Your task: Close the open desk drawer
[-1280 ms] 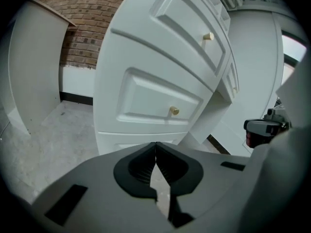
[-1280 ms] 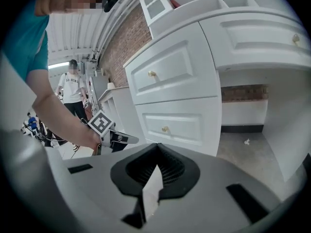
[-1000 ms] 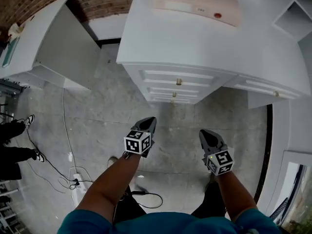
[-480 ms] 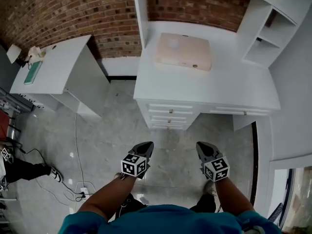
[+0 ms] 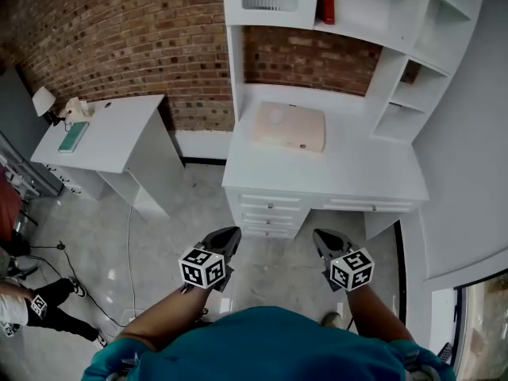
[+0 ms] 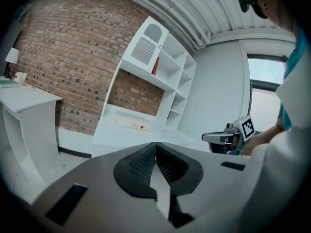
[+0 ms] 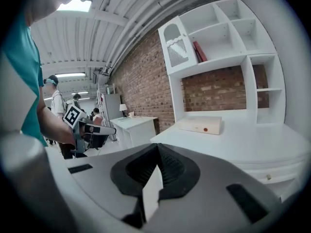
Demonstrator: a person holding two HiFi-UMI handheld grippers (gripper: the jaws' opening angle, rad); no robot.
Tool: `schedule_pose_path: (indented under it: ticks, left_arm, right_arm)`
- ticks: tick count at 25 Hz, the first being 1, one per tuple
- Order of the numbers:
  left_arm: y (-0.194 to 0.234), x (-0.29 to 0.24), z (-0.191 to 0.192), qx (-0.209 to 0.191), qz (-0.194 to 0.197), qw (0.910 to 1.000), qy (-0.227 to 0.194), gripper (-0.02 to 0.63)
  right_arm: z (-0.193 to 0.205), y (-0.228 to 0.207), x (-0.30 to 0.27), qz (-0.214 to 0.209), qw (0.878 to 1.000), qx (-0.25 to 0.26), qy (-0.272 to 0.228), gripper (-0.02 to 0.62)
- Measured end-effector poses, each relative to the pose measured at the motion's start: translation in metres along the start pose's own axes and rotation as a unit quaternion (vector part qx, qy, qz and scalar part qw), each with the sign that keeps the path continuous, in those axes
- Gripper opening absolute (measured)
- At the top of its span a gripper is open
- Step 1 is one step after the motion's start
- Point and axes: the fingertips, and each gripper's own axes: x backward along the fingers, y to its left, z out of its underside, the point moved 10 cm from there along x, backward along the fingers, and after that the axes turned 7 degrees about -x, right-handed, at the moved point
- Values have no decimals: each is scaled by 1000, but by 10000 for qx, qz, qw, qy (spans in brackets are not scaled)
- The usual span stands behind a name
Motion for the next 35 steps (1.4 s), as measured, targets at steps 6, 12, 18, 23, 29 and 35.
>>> schedule_pose_path:
  ticks: [6,12,18,23,29,35]
  left_arm:
    - [-17,17,-61,-18,171,9983,-562,15]
    - [-31,27,-119,-660,268,9937,-868,15]
    - [-39,39,-161,-823,402,9891,-1155,15]
    - [-38,48,-183,-927,400,9867,-1272,15]
    - [-44,56,-193,-1073,397,9847,-1317,15]
    - [-49,60,-195,-1065,444,9844,-1325,15]
  right_arm:
    - [-64,9,29,-86,9993,132,-343,20]
    - [-109,15,45,-62,9977,234,-632,21]
    - [-145,18,55,-16,9960,427,-781,20]
    - [-173,24,63,-25,9937,535,-986,20]
    - [-189,30,69,-68,9921,553,-1124,20]
    - [-190,31,70,-105,9921,456,-1162,20]
